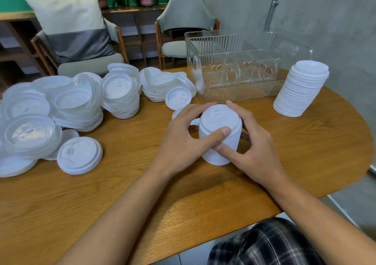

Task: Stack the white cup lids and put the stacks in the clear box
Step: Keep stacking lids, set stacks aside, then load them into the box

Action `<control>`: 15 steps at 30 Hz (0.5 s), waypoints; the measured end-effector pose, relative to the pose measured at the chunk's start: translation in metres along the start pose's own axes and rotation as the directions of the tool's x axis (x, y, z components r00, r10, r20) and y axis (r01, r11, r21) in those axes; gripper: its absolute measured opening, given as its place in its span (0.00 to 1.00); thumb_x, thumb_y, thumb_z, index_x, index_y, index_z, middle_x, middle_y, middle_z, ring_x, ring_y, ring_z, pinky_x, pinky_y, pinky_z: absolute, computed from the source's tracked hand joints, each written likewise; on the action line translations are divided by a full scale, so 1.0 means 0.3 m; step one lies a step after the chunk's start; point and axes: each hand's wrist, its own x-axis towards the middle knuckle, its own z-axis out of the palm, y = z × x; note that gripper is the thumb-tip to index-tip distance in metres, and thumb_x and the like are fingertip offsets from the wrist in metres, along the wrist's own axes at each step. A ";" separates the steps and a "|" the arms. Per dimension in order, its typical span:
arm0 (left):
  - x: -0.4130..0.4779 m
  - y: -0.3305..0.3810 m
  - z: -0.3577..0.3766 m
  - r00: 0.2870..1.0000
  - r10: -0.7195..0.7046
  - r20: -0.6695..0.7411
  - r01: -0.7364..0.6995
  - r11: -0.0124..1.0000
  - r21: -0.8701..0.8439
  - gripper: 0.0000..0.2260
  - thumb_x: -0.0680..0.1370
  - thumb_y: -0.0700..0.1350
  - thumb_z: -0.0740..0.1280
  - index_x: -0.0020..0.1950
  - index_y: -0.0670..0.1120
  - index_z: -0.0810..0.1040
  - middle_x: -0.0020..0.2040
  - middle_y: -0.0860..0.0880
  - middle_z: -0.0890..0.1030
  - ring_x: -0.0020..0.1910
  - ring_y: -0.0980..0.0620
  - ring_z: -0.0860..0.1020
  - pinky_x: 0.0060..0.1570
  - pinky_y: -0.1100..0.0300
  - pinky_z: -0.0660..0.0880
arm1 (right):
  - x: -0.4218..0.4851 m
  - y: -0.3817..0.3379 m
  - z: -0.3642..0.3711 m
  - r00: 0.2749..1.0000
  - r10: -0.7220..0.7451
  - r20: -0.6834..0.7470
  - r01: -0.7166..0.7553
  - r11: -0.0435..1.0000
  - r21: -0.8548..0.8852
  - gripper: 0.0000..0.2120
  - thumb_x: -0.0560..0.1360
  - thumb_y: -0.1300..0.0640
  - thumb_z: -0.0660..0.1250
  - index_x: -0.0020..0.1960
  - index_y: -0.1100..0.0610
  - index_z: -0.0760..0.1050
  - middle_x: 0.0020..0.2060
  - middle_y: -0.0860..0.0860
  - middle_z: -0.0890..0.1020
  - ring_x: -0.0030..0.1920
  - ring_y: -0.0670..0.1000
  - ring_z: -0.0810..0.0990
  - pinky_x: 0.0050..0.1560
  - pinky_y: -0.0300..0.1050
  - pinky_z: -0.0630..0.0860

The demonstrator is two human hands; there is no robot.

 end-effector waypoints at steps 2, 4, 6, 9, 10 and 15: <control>0.002 0.001 0.006 1.000 0.005 0.004 -0.006 0.999 0.036 0.24 0.74 0.59 0.75 0.70 0.57 0.79 0.61 0.59 0.80 0.65 0.58 0.77 0.61 0.56 0.77 | -0.002 -0.001 0.000 1.000 0.002 -0.001 -0.002 1.000 0.017 0.39 0.74 0.42 0.76 0.80 0.49 0.65 0.72 0.41 0.74 0.73 0.46 0.74 0.64 0.39 0.77; 0.005 0.002 0.013 1.000 0.018 -0.005 -0.017 0.998 0.061 0.24 0.74 0.59 0.76 0.69 0.57 0.79 0.61 0.60 0.79 0.64 0.58 0.77 0.59 0.62 0.75 | -0.001 -0.002 0.000 1.000 0.000 -0.005 0.000 1.000 0.023 0.39 0.73 0.41 0.75 0.79 0.48 0.65 0.71 0.41 0.75 0.71 0.46 0.75 0.63 0.38 0.77; 0.008 0.002 0.018 0.999 0.032 -0.017 -0.031 0.996 0.089 0.25 0.73 0.60 0.76 0.68 0.57 0.79 0.60 0.60 0.79 0.64 0.59 0.76 0.56 0.67 0.74 | 0.000 -0.003 0.001 1.000 -0.002 -0.004 0.002 1.000 0.024 0.38 0.73 0.42 0.75 0.79 0.48 0.65 0.70 0.41 0.75 0.71 0.45 0.76 0.62 0.36 0.77; 0.013 0.003 0.015 0.997 0.065 -0.045 -0.058 0.989 0.138 0.24 0.73 0.60 0.77 0.67 0.57 0.80 0.59 0.60 0.79 0.63 0.60 0.76 0.54 0.71 0.72 | 0.000 -0.005 0.002 1.000 -0.005 0.005 0.005 1.000 0.009 0.38 0.74 0.42 0.75 0.79 0.47 0.64 0.70 0.38 0.75 0.70 0.43 0.75 0.60 0.33 0.75; 0.013 0.003 0.014 0.995 0.081 -0.056 -0.072 0.985 0.156 0.24 0.73 0.61 0.77 0.66 0.56 0.81 0.59 0.60 0.79 0.62 0.60 0.77 0.53 0.70 0.73 | 0.000 -0.004 0.003 1.000 -0.007 0.010 0.007 1.000 0.001 0.38 0.74 0.41 0.74 0.79 0.47 0.63 0.70 0.37 0.74 0.70 0.42 0.75 0.61 0.32 0.74; 0.012 0.009 0.015 0.986 0.138 -0.090 -0.116 0.971 0.211 0.24 0.72 0.64 0.75 0.64 0.55 0.83 0.57 0.59 0.81 0.60 0.59 0.79 0.53 0.63 0.77 | 0.002 -0.002 0.004 1.000 -0.008 0.029 0.009 1.000 -0.017 0.40 0.75 0.42 0.74 0.82 0.47 0.60 0.73 0.42 0.74 0.73 0.42 0.73 0.64 0.32 0.72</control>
